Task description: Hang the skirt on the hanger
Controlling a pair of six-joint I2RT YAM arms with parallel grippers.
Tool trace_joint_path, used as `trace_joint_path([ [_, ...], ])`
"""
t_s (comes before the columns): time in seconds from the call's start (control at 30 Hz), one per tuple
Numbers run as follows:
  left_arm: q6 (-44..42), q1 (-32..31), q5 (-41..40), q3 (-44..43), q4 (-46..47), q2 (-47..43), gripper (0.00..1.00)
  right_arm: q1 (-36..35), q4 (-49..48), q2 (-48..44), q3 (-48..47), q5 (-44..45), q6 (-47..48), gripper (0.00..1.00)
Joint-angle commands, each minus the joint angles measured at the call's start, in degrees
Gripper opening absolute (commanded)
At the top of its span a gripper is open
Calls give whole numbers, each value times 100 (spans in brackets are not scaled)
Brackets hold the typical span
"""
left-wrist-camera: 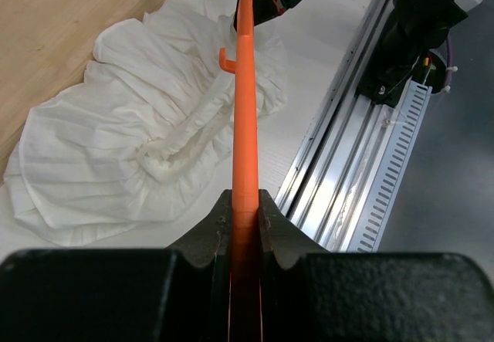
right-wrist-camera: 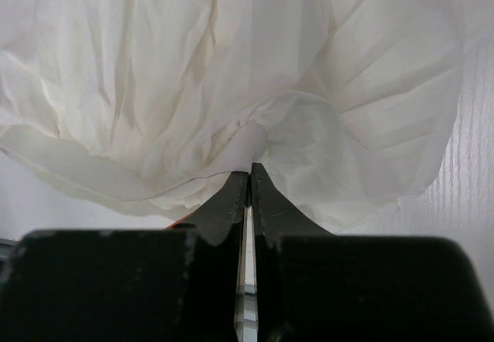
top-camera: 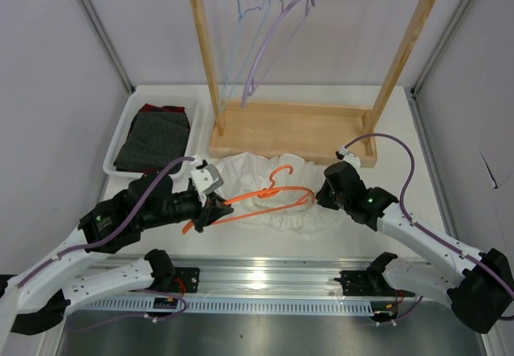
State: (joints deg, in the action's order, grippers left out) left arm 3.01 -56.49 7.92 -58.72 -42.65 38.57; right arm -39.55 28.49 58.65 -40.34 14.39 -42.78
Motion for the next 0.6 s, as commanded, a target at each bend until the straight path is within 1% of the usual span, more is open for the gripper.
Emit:
trace_joint_path([
  [0.0,60,-11,113,-17,179,133,0,26,-63,-3,-308,-42,69,0],
  [0.13,25,-11,87,115,459,204,0,26,-72,-12,-343,-138,69,0],
  [0.2,16,-11,-105,159,538,282,0,26,-28,-47,-370,-156,51,0],
  [0.3,-10,-11,-177,194,713,415,0,26,60,-117,-413,-156,86,0],
  [0.57,-72,120,-63,378,1198,678,0,26,236,-293,-624,-314,86,0],
])
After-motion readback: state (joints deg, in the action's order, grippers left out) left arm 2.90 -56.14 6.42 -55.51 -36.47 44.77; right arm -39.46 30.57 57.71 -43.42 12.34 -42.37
